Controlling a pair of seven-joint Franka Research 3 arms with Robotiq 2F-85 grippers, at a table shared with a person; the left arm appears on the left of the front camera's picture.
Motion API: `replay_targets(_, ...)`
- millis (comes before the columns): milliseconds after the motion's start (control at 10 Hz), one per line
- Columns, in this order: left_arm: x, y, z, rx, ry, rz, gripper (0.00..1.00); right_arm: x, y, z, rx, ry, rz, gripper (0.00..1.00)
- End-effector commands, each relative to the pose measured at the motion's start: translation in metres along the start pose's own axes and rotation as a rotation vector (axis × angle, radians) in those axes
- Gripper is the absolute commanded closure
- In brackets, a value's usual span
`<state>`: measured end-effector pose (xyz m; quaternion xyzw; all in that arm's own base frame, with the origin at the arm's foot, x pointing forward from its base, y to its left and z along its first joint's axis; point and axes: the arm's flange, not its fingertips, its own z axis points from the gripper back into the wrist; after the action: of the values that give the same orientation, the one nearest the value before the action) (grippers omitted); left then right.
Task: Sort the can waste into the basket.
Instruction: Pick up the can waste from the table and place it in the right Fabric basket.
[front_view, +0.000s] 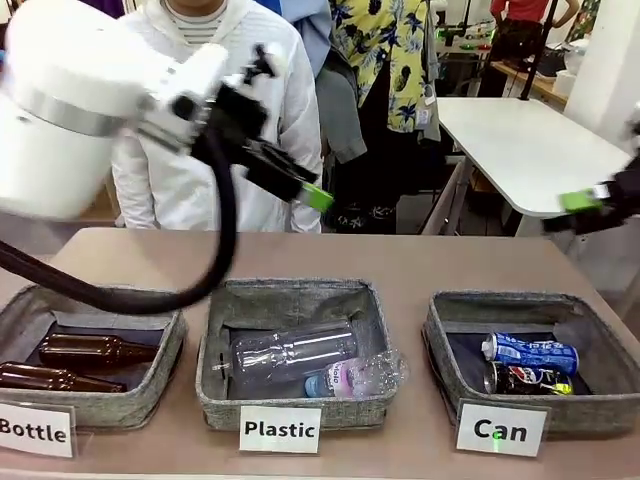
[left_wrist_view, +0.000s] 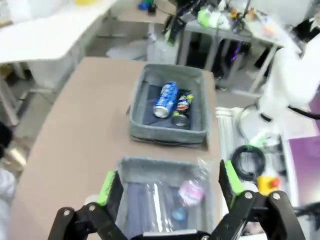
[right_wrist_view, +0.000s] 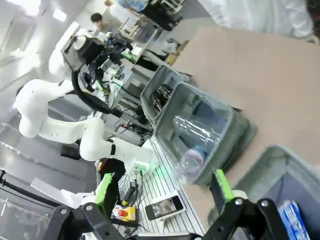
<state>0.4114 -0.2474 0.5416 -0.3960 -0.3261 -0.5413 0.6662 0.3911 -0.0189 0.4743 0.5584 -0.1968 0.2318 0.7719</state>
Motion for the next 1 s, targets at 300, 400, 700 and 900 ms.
replay_targets(300, -0.146, 0.086, 0.136, -0.205, -0.208, 0.375, 0.0, 0.036, -0.036, -0.113, 0.141, -0.003, 0.035, 0.0)
replay_targets(400, -0.181, 0.104, 0.154, -0.199, -0.276, 0.472, 0.0, 0.038, -0.044, -0.121, 0.161, -0.021, 0.044, 0.0)
replay_targets(700, -0.213, 0.1, 0.167, -0.18, -0.271, 0.485, 0.0, 0.034, -0.045, -0.124, 0.163, 0.001, 0.021, 0.0)
replay_targets(900, -0.213, 0.1, 0.167, -0.18, -0.271, 0.485, 0.0, 0.034, -0.045, -0.124, 0.163, 0.001, 0.021, 0.0)
